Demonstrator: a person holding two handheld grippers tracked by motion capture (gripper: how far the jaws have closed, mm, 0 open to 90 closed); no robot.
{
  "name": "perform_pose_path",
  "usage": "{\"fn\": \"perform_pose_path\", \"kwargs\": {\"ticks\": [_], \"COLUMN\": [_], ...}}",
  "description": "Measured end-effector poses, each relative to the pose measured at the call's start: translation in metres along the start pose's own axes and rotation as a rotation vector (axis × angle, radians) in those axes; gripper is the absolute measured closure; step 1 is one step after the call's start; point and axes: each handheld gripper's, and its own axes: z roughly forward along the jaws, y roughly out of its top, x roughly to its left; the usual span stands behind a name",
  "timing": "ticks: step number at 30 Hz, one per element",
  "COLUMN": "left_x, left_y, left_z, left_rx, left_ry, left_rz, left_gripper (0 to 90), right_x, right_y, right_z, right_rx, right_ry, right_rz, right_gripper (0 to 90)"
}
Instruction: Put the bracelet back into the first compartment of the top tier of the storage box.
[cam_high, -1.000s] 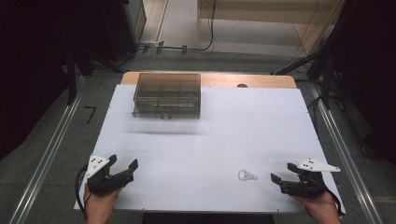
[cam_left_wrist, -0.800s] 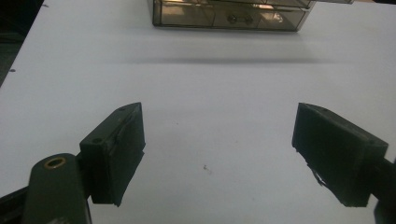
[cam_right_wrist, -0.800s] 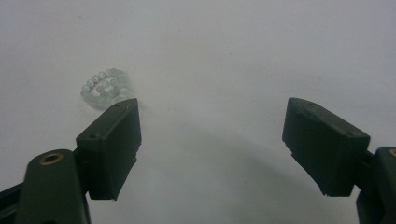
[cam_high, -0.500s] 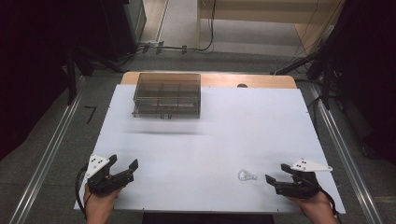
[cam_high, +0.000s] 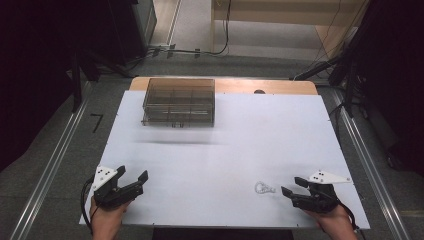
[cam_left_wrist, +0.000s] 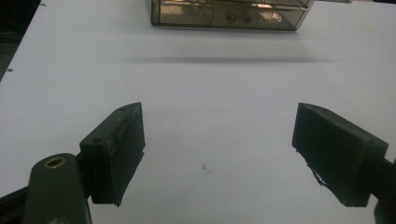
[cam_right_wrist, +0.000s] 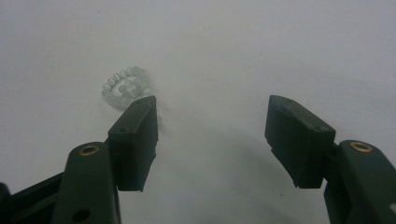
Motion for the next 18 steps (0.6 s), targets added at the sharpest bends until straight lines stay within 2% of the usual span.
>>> {"fn": "perform_pose_path", "kwargs": {"ticks": [18], "left_x": [0.0], "left_y": [0.0], "left_z": [0.0], "left_rx": [0.001], "left_ry": [0.0], "left_rz": [0.0], "left_gripper": [17.3], "right_x": [0.009], "right_y": [0.004], "right_z": [0.011], "right_rx": [0.018], "right_ry": [0.045], "right_rz": [-0.039], "right_gripper": [47.4]}}
